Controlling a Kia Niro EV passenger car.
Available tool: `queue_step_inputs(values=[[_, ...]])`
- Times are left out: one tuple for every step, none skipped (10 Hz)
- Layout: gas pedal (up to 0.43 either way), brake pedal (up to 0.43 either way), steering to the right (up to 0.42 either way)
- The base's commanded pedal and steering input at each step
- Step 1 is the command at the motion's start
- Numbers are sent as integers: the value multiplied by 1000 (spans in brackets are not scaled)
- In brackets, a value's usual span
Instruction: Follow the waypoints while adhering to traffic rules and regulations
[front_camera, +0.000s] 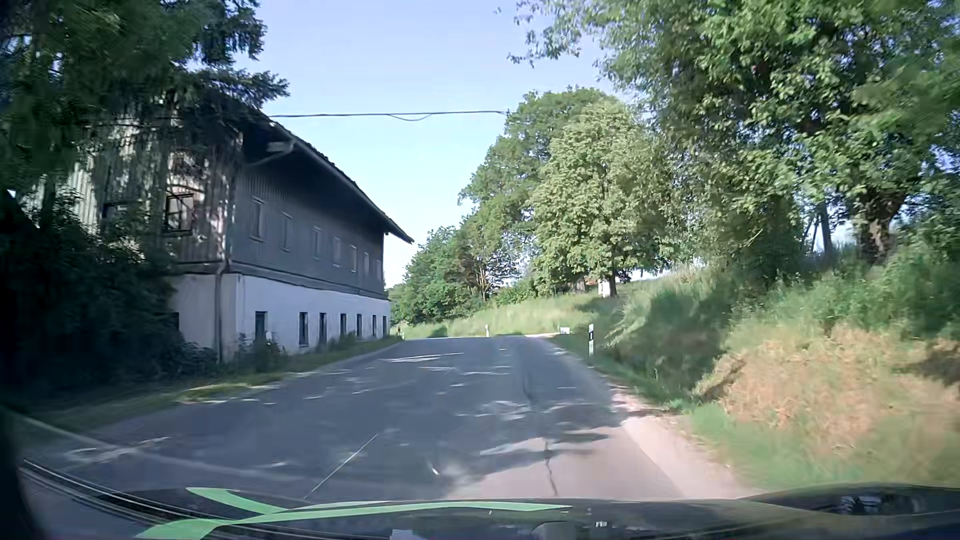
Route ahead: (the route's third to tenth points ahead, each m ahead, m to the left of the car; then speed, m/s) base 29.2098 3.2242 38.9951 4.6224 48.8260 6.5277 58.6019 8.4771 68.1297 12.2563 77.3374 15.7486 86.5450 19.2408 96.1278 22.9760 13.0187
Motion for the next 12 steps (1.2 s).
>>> queue_step_inputs(values=[[59, 0, 6], [79, 0, 4], [98, 0, 4], [110, 0, 4], [118, 0, 1], [118, 0, -3], [130, 0, -3], [130, 0, -4], [110, 0, -11], [98, 0, -15], [87, 0, -19], [79, 0, -20]])
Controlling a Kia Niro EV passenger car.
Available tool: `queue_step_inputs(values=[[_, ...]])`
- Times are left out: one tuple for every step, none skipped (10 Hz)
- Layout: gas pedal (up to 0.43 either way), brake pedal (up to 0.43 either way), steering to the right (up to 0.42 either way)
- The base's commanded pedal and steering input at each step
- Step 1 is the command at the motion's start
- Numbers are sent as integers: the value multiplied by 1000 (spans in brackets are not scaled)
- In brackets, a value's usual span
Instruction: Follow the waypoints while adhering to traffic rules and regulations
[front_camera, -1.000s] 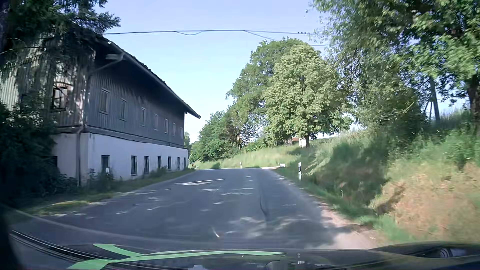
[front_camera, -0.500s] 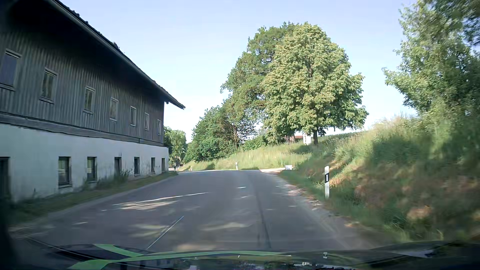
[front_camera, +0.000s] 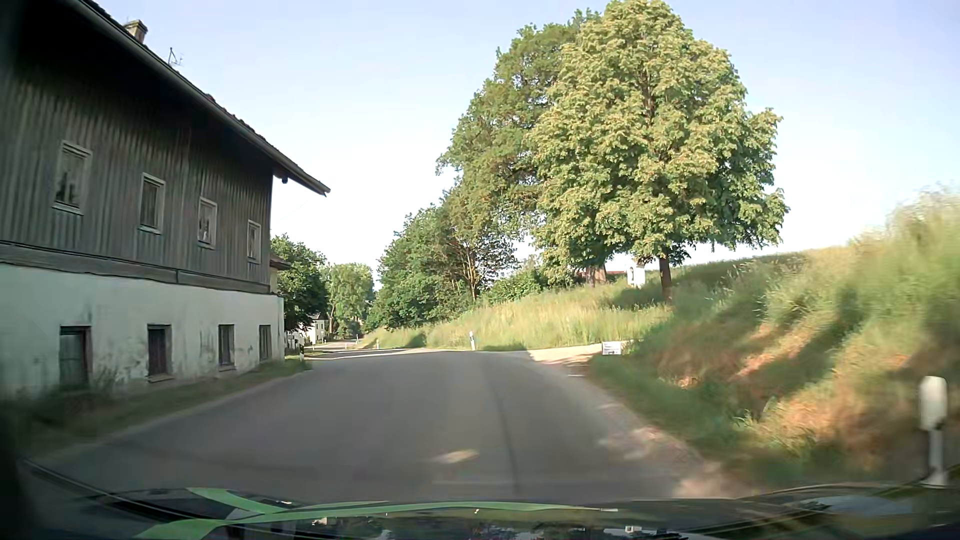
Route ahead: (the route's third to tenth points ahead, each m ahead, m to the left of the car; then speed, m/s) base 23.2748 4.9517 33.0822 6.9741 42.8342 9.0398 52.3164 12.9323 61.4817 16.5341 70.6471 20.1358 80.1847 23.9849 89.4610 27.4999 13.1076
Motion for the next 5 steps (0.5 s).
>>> queue_step_inputs(values=[[79, 0, -21], [79, 0, -26], [79, 0, -31], [79, 0, -36], [79, 0, -40]])
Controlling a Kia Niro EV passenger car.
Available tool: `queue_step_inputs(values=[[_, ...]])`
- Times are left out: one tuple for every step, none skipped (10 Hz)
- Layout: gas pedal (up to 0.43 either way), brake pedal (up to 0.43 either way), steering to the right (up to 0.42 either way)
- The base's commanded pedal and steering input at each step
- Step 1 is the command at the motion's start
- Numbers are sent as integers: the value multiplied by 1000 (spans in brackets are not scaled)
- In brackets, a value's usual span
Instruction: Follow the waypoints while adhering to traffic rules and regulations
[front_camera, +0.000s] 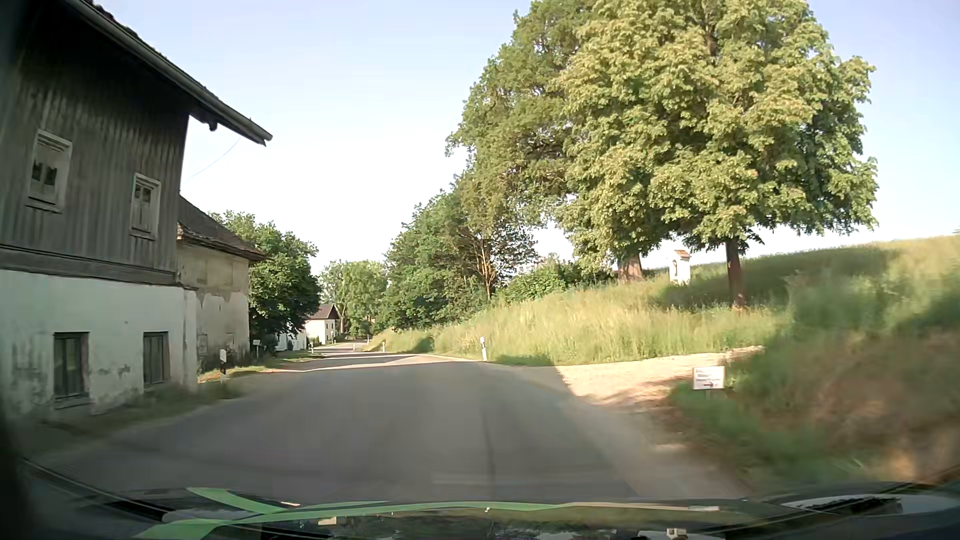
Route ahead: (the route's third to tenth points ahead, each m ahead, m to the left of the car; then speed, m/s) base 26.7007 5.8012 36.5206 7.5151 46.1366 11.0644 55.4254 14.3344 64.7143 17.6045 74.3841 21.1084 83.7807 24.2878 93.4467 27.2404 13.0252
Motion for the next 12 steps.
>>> queue_step_inputs(values=[[79, 0, -42], [79, 0, -45], [79, 0, -48], [67, 0, -52], [59, 0, -55], [59, 0, -57], [59, 0, -58], [67, 0, -58], [67, 0, -57], [87, 0, -57], [98, 0, -57], [110, 0, -55]])
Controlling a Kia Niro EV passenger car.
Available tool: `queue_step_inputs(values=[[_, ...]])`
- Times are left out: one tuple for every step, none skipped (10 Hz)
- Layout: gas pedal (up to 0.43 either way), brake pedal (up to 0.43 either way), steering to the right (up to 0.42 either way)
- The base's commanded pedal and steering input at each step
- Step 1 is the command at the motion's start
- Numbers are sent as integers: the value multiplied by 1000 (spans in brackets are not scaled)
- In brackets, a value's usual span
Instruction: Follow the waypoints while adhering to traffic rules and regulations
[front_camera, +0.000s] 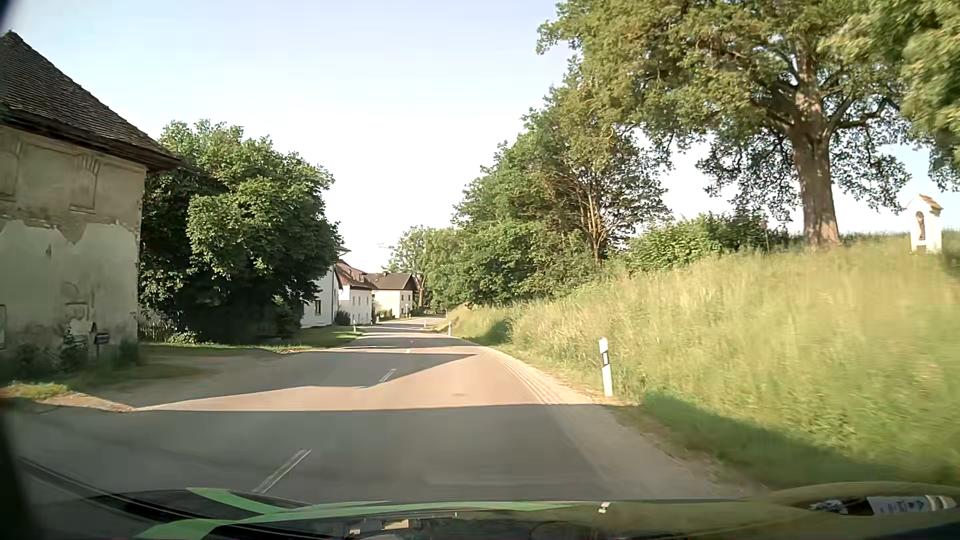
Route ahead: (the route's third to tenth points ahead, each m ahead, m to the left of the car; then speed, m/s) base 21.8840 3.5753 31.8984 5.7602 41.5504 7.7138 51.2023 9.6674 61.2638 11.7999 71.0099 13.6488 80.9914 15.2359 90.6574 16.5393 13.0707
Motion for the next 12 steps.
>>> queue_step_inputs(values=[[110, 0, -53], [118, 0, -50], [118, 0, -48], [118, 0, -46], [118, 0, -46], [118, 0, -44], [98, 0, -41], [87, 0, -38], [87, 0, -36], [87, 0, -34], [98, 0, -31], [110, 0, -25]])
